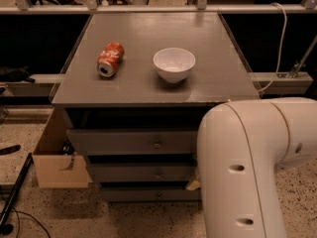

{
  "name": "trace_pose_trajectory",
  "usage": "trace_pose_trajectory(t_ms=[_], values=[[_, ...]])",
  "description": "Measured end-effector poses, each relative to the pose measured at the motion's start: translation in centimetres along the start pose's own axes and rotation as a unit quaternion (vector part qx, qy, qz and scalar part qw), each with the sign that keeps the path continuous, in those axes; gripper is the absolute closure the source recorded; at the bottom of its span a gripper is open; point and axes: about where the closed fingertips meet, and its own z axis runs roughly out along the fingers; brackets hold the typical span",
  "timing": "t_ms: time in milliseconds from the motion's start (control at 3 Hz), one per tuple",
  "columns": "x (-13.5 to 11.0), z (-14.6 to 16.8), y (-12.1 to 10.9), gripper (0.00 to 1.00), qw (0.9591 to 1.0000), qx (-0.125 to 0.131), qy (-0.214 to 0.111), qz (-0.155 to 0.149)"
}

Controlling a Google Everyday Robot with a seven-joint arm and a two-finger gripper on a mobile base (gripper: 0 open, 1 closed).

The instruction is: Open middle drawer

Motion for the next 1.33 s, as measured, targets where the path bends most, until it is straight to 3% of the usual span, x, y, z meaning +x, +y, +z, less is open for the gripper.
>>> trace_pose_trajectory(t_ms=[333, 667, 1000, 1333], values=[[3.8, -0.52, 2.94, 0.0, 0.9985, -0.034, 0.034, 0.023], [4.16, -0.55, 3.3, 0.16, 0.9982, -0.039, 0.038, 0.026], [4.16, -0.55, 3.3, 0.39, 0.9982, -0.039, 0.038, 0.026], [4.16, -0.55, 3.3, 0.7, 0.9982, -0.039, 0.038, 0.026]])
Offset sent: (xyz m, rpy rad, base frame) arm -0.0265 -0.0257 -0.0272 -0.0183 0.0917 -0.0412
